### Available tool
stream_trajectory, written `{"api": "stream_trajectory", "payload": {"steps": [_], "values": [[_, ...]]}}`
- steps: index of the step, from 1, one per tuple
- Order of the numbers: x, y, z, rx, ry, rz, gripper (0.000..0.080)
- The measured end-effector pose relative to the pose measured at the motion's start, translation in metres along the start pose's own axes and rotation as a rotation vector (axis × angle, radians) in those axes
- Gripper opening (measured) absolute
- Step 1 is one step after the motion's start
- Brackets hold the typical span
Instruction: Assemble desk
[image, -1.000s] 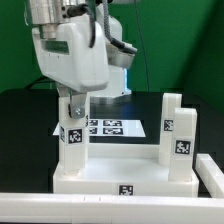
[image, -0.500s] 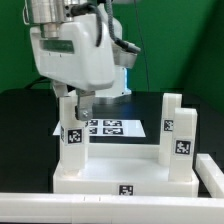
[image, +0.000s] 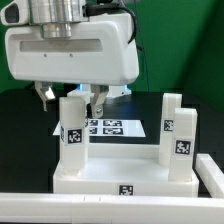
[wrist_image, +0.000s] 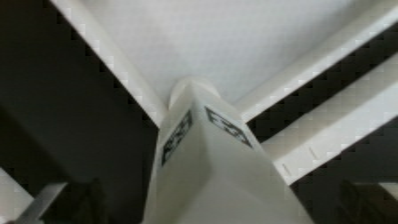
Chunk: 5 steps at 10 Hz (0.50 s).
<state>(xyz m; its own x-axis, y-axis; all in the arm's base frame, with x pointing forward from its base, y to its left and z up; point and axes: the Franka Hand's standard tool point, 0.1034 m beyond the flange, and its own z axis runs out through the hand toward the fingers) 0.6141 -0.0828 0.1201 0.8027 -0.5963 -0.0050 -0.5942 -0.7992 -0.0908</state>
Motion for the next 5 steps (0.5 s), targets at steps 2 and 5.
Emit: {"api": "stream_trajectory", "payload": {"steps": [2,5], "values": [[0.0005,0.0049,0.0054,-0.038,0.032,-0.263,0.0649],[0.0037,0.0032,0.0044,-0.056,0.049,-0.549,0.0649]]}}
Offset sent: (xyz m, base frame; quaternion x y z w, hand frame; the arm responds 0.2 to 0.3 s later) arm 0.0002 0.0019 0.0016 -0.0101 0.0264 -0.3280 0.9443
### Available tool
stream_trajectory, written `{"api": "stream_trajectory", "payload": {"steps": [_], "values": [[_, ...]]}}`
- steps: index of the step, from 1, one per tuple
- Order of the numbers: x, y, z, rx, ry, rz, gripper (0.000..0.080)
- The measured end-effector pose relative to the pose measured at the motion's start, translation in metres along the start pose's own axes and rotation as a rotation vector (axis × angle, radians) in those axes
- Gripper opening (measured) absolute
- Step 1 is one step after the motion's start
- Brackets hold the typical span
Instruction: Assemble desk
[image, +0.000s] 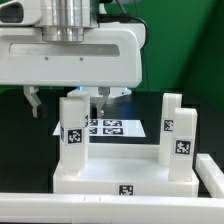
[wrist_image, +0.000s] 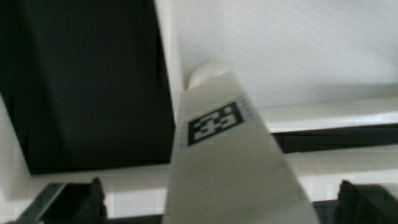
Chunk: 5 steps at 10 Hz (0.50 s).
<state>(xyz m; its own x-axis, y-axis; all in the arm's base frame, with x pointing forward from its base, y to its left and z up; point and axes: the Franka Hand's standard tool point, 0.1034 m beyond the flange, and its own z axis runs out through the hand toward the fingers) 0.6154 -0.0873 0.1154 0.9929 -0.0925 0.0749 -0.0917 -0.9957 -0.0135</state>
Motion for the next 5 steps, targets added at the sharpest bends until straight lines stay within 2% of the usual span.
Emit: {"api": "stream_trajectory", "payload": {"steps": [4,5], "values": [[0.0002,-0.0016,-0.0009,-0.01,-0.003,-0.226,0.0649],[0.0004,-0.0049,-0.0009,-0.008,-0.003,-0.23,0.0552]]}}
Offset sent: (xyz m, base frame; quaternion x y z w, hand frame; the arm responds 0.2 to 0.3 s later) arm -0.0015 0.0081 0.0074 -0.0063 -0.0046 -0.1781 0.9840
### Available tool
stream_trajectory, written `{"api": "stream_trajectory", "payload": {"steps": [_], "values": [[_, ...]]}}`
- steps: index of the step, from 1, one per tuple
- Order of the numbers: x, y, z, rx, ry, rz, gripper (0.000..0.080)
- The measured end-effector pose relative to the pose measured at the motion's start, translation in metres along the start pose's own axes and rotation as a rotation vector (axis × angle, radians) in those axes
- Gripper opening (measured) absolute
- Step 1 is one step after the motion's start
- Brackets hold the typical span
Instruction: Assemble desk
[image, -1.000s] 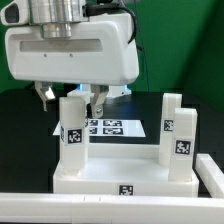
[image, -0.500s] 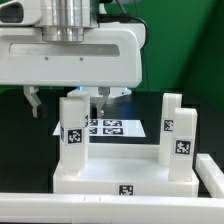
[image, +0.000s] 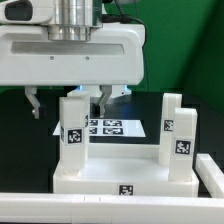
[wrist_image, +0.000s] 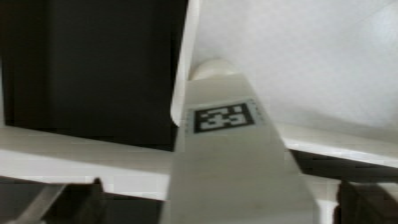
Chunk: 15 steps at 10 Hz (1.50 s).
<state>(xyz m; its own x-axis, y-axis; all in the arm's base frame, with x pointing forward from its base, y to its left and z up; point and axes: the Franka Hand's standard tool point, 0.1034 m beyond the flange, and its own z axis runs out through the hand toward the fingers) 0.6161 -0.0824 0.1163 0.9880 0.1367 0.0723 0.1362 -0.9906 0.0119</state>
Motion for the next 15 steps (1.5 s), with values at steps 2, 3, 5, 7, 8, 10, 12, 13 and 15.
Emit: {"api": "stream_trajectory", "payload": {"steps": [2,3,5,7,8,10,12,13,15], "values": [[-0.0005,0.001,0.0006,0.0,-0.001,0.002,0.0352],[-0.0006,0.001,0.0006,0.0,-0.001,0.002,0.0288],[-0.0007,0.0011,0.0008,0.0,-0.001,0.033,0.0288],[-0.0007,0.0011,0.0009,0.0,-0.001,0.087,0.0288],[-0.0008,0.0017,0.001,0.004,0.0,0.169,0.0288],[-0.0007,0.0027,0.0015,0.014,0.004,0.401,0.0288],[-0.0007,0.0031,0.0019,0.021,0.005,0.573,0.0289],[-0.0007,0.0029,0.0021,0.024,0.004,0.677,0.0289],[-0.0007,0.0021,0.0024,0.027,0.001,0.852,0.0289]]}}
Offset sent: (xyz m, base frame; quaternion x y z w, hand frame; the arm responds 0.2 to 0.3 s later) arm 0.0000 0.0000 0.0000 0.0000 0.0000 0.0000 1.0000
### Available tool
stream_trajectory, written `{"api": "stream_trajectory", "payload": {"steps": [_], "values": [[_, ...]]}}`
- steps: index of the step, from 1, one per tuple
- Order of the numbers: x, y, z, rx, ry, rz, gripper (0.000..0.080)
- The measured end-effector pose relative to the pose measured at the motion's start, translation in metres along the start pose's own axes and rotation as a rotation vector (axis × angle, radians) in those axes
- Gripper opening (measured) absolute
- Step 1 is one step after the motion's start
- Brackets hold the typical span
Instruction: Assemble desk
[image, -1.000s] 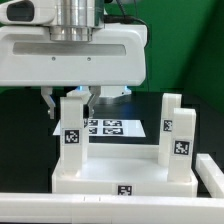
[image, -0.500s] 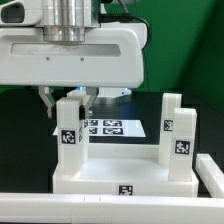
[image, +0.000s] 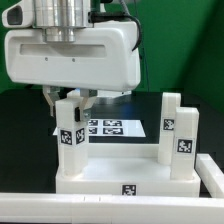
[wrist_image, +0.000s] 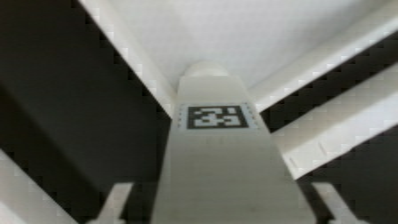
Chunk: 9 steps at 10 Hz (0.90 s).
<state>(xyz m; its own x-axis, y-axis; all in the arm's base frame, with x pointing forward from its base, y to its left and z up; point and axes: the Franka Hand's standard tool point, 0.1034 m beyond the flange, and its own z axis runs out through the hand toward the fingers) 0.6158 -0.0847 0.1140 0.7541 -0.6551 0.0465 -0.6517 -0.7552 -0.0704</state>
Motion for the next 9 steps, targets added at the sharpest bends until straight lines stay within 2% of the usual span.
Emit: {"api": "stream_trajectory", "payload": {"steps": [6,8,9], "values": [[-0.0006,-0.0038,0.0007,0.005,-0.003,0.512,0.029],[-0.0008,-0.0042,0.0009,0.007,-0.004,0.528,0.029],[-0.001,-0.0044,0.0009,0.007,-0.004,0.521,0.0471]]}}
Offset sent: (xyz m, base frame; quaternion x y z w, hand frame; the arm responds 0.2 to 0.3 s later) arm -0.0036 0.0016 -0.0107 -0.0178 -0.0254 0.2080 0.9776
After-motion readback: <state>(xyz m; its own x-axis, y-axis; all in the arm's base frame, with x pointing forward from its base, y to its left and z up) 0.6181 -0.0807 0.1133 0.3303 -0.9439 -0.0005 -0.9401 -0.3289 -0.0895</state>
